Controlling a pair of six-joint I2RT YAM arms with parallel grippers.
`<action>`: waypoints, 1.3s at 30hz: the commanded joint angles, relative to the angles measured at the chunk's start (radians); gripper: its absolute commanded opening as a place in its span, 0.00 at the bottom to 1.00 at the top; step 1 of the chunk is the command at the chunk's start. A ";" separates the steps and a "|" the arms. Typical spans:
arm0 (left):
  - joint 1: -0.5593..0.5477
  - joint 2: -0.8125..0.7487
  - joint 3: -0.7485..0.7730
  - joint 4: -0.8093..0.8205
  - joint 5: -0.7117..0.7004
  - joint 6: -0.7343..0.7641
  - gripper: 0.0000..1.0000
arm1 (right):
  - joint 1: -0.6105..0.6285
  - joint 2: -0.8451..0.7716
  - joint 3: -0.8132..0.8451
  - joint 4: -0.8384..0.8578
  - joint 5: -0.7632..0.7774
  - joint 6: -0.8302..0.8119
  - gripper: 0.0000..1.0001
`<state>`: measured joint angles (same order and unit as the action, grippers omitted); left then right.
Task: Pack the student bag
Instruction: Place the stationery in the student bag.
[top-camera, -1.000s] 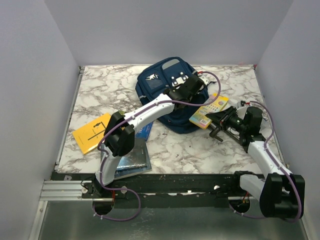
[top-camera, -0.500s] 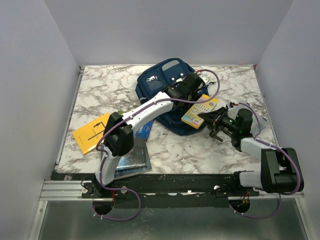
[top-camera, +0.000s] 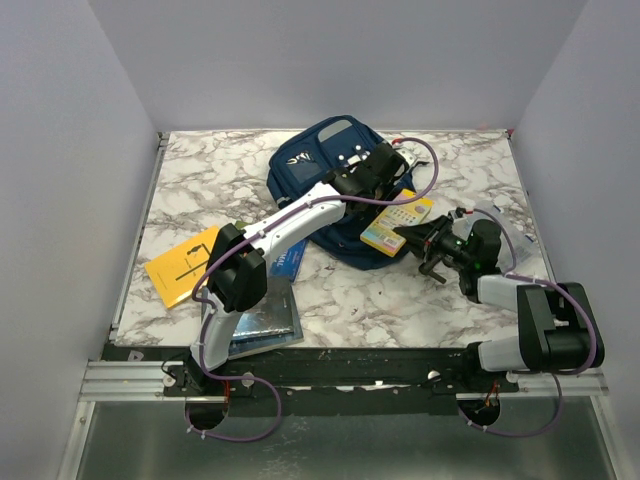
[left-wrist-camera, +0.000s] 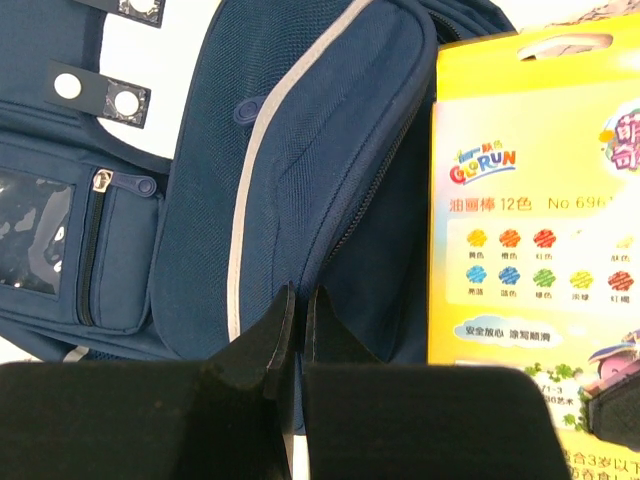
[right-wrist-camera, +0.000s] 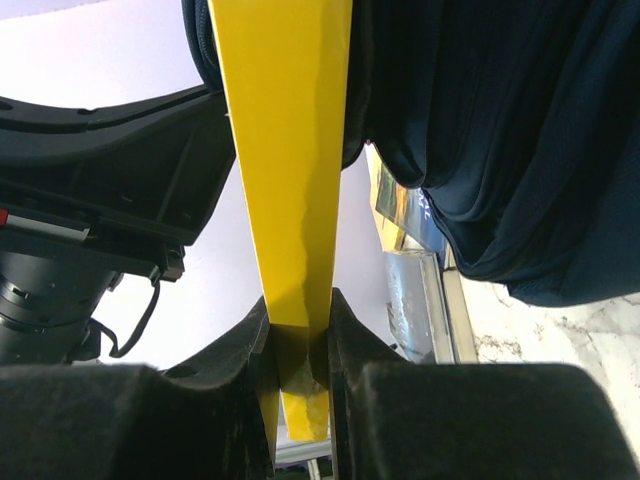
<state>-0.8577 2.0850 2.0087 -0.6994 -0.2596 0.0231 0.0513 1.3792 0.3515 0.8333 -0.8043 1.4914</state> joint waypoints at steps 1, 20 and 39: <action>-0.002 -0.056 0.061 0.028 0.028 -0.009 0.00 | 0.012 -0.077 -0.014 -0.078 -0.016 -0.050 0.21; -0.014 -0.075 0.049 0.023 0.080 -0.018 0.00 | 0.036 0.129 0.161 -0.022 0.052 -0.068 0.21; -0.024 -0.094 0.057 0.024 0.118 -0.018 0.00 | 0.209 0.383 0.353 0.004 0.377 -0.187 0.25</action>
<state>-0.8635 2.0739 2.0205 -0.7124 -0.1902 0.0181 0.2260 1.7294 0.6563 0.7616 -0.5423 1.3586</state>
